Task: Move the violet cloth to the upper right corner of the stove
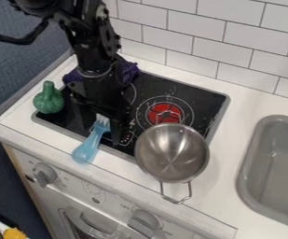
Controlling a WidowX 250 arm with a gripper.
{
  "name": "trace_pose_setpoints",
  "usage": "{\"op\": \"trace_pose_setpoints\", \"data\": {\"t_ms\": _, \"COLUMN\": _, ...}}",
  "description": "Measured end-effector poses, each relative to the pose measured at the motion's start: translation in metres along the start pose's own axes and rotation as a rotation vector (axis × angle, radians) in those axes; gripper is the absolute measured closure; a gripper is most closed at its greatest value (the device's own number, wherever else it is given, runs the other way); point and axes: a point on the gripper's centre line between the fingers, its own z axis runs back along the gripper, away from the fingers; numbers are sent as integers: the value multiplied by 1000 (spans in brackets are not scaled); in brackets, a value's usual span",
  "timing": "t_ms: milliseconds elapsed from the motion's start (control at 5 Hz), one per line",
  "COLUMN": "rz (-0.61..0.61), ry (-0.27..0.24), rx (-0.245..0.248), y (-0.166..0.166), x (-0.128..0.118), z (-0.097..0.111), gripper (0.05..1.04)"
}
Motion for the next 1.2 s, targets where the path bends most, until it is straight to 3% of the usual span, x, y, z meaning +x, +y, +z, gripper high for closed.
{"op": "trace_pose_setpoints", "data": {"t_ms": 200, "rz": 2, "ry": 22, "rx": -7, "y": 0, "x": -2, "z": -5, "gripper": 83}}
{"op": "trace_pose_setpoints", "data": {"t_ms": 400, "rz": 14, "ry": 9, "rx": -10, "y": 3, "x": 7, "z": 2, "gripper": 83}}
{"op": "trace_pose_setpoints", "data": {"t_ms": 600, "rz": 55, "ry": -72, "rx": 11, "y": 31, "x": 36, "z": 27, "gripper": 83}}
{"op": "trace_pose_setpoints", "data": {"t_ms": 800, "rz": 53, "ry": -81, "rx": 55, "y": 63, "x": 63, "z": 31, "gripper": 83}}
{"op": "trace_pose_setpoints", "data": {"t_ms": 1200, "rz": 78, "ry": -30, "rx": 24, "y": 114, "x": 112, "z": -12, "gripper": 83}}
